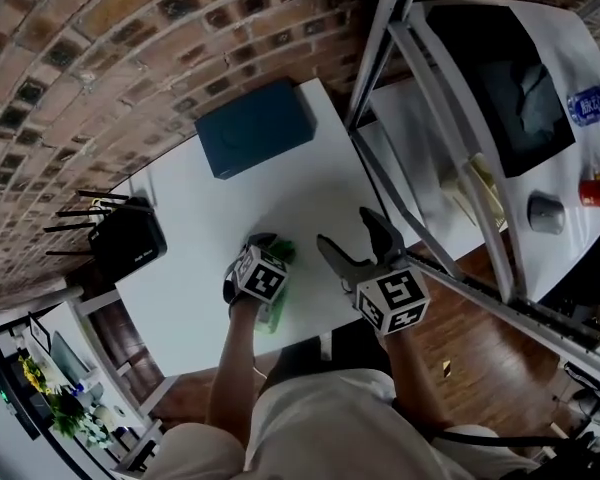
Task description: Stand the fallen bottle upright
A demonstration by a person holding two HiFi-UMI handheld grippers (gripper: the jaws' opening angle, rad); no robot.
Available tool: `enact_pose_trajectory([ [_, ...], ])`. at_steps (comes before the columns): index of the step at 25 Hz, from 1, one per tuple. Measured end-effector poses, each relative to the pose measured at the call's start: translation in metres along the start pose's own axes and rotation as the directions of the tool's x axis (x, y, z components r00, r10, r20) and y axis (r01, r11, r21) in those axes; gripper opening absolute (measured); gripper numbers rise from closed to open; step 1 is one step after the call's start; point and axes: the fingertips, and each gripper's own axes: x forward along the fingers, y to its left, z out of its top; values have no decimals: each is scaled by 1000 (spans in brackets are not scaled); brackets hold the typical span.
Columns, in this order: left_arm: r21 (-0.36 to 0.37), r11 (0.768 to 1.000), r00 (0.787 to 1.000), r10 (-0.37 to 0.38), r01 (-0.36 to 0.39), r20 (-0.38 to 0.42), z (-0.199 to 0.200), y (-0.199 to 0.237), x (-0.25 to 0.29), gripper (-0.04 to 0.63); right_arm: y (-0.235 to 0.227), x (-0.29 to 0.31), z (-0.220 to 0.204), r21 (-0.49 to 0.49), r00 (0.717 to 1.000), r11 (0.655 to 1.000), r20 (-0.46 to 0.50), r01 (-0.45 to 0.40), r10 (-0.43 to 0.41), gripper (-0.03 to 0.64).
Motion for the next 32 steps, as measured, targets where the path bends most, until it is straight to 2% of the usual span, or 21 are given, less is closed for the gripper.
enact_pose_trajectory([
  [1,8,1000,1000,-11,11,0,1,-2,0,201,-1,-1,2,-1,1000,1000,3,0,0,364],
  [4,52,999,1000,-3,3,-4,2,-3,-1,190,4,-1,6,-8,1000,1000,9,-11,11,364],
  [9,106,992,997,78,-76,-19,0,6,-15,158,17,-1,9,-21,999,999,10,-40,41,364],
  [14,9,986,984,163,-164,67,0,25,-56,155,27,-3,22,-17,998,998,34,-59,59,364],
  [18,-77,971,965,233,-224,123,-8,39,-95,153,47,0,37,-47,993,993,49,-105,108,364],
  [21,-144,949,940,301,-280,163,-19,48,-125,150,70,1,46,-70,986,986,55,-153,157,364],
  [25,-239,908,894,394,-343,214,-38,57,-168,149,107,8,56,-115,970,967,61,-227,235,364],
  [29,-306,862,835,484,-403,263,-52,62,-205,147,141,17,66,-154,950,943,56,-296,307,364],
  [32,-330,829,786,545,-452,291,-61,62,-228,147,164,21,70,-185,934,922,49,-341,355,364],
])
